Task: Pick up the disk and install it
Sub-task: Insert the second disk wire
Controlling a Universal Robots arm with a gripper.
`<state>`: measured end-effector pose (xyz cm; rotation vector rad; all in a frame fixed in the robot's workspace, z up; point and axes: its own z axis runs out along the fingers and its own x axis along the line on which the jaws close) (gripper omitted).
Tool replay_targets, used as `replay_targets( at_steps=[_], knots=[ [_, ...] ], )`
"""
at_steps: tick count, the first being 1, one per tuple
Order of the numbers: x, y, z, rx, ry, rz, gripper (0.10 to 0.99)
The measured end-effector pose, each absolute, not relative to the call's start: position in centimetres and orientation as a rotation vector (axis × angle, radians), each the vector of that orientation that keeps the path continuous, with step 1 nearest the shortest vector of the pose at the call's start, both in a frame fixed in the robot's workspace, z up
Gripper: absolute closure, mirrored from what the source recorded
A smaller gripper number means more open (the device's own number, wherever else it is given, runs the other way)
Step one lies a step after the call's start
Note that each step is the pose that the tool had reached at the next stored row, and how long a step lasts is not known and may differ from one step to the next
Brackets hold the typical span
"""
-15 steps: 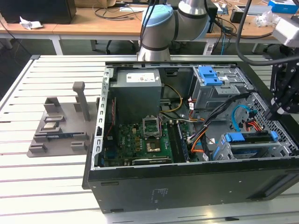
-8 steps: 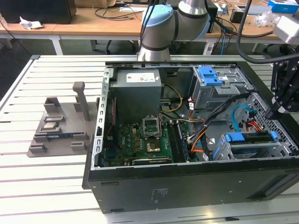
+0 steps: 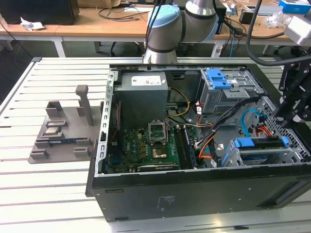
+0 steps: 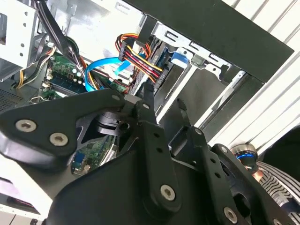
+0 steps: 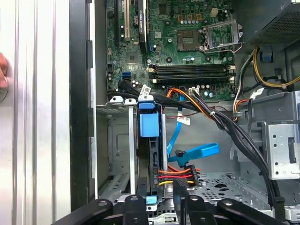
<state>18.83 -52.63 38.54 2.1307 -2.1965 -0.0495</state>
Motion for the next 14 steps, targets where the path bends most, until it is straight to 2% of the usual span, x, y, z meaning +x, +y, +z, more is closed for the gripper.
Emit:
replay_targets(
  at_steps=[7,14],
  knots=[
    [16.6,-51.0,38.3,2.137,-2.19,-0.049,0.725],
    [16.2,-50.8,38.0,2.157,-2.171,-0.047,0.725]
  ],
)
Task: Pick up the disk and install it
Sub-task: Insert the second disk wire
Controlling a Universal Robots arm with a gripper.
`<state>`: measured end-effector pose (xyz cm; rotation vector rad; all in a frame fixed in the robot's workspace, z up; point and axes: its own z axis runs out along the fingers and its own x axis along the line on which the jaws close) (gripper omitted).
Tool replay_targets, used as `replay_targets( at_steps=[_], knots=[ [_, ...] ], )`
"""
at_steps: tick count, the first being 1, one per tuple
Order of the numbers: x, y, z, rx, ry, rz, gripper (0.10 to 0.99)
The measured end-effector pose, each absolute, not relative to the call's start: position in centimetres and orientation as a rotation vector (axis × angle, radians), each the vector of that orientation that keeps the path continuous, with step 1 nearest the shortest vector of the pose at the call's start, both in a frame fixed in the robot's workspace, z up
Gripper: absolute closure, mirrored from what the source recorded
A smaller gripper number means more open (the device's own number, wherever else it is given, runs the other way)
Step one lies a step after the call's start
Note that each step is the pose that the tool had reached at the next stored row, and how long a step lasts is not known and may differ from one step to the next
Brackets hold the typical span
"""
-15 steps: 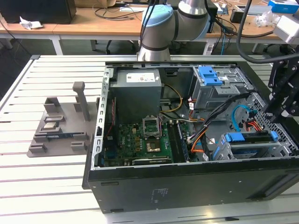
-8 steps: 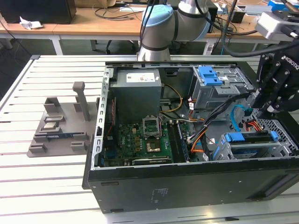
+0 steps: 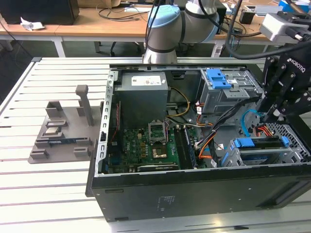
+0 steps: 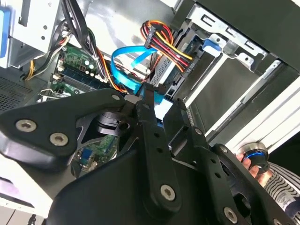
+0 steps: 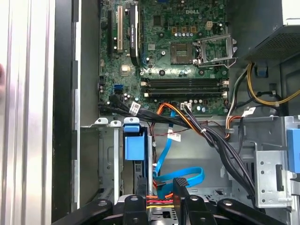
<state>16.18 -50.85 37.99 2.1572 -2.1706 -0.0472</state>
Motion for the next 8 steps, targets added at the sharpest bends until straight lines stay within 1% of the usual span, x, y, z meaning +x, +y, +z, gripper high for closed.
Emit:
replay_targets(
  at_steps=[8],
  knots=[
    [15.95,-50.88,37.25,2.167,-2.16,-0.046,0.725]
  ],
)
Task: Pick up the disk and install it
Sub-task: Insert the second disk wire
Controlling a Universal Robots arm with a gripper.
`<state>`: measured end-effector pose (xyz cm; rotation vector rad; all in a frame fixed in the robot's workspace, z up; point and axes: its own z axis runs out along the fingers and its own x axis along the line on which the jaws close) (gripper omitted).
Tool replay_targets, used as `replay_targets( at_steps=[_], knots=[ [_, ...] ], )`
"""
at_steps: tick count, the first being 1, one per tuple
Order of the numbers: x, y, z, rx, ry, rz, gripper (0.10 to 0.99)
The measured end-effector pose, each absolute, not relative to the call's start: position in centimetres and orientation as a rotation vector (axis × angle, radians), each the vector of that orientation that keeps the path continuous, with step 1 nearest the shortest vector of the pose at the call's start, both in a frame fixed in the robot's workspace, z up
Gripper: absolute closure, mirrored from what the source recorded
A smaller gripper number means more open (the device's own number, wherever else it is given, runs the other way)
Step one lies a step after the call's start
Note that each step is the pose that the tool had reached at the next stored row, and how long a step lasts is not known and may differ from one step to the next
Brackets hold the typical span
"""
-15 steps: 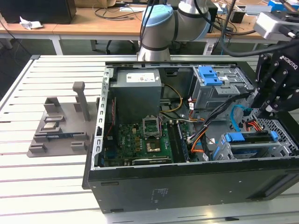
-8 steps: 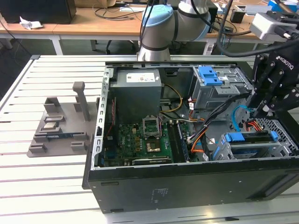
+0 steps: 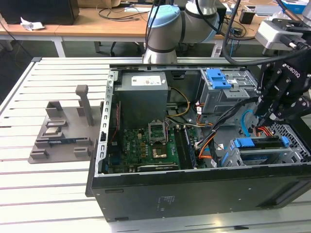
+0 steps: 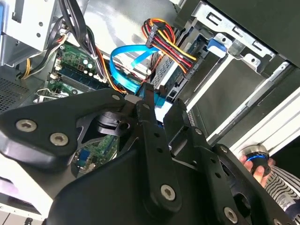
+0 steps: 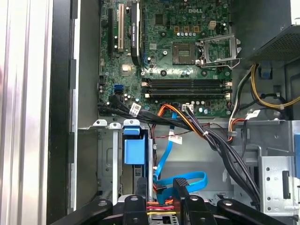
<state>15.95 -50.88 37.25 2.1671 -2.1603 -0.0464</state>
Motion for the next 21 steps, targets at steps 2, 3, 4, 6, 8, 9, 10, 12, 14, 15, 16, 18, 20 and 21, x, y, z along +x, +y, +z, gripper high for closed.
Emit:
replay_targets(
  at_steps=[2,3,4,6,8,9,10,12,14,15,16,18,20,21],
  knots=[
    [16.0,-50.9,37.2,2.167,-2.16,-0.047,0.725],
    [16.0,-50.9,37.2,2.167,-2.16,-0.047,0.741],
    [16.0,-50.9,37.2,2.167,-2.16,-0.047,0.804],
    [16.0,-50.9,37.2,2.167,-2.16,-0.047,0.867],
    [16.0,-50.9,37.2,2.167,-2.16,-0.047,0.925],
    [16.0,-50.9,37.2,2.167,-2.16,-0.045,0.925],
    [16.0,-51.0,37.2,2.164,-2.158,-0.04,0.925],
    [16.0,-51.1,37.1,2.158,-2.153,-0.028,0.925],
    [15.9,-51.1,36.9,2.153,-2.148,-0.017,0.925],
    [15.9,-51.1,36.8,2.151,-2.147,-0.015,0.925],
    [16.0,-51.1,36.5,2.149,-2.145,-0.011,0.925],
    [16.2,-51.1,36.2,2.139,-2.133,0.012,0.925],
    [16.5,-51.1,36.0,2.13,-2.111,0.04,0.925],
    [16.6,-51.1,35.9,2.129,-2.105,0.046,0.925]
  ],
)
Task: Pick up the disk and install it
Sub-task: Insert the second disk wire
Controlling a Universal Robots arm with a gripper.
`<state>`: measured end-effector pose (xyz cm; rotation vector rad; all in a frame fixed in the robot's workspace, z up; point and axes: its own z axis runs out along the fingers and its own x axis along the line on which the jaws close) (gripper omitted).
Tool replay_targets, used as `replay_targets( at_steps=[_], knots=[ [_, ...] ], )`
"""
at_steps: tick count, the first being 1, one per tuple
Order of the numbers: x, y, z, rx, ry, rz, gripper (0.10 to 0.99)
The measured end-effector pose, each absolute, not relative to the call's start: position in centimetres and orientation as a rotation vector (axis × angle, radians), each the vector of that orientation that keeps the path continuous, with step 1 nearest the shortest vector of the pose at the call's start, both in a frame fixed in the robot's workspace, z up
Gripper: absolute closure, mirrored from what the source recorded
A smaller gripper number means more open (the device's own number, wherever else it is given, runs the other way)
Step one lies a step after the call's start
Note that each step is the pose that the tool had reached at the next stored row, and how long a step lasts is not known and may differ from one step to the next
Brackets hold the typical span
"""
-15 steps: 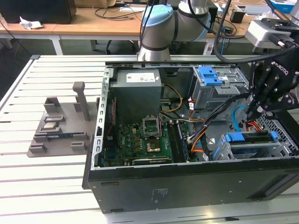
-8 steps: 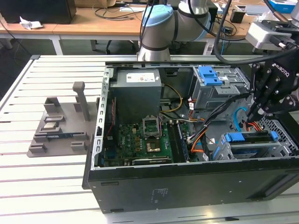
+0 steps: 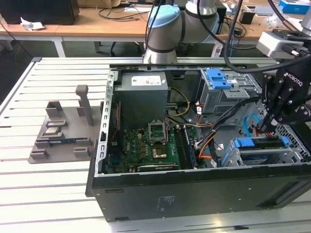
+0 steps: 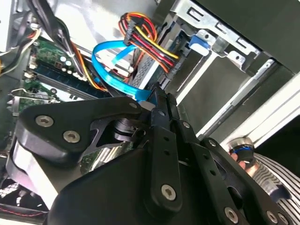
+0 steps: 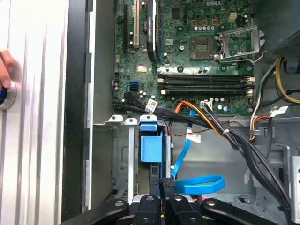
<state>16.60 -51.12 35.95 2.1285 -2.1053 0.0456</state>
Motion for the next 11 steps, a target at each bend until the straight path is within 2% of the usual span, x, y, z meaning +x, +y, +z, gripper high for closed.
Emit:
replay_targets(
  at_steps=[11],
  knots=[
    [16.9,-52.3,35.0,2.127,-2.1,0.051,0.925]
  ],
)
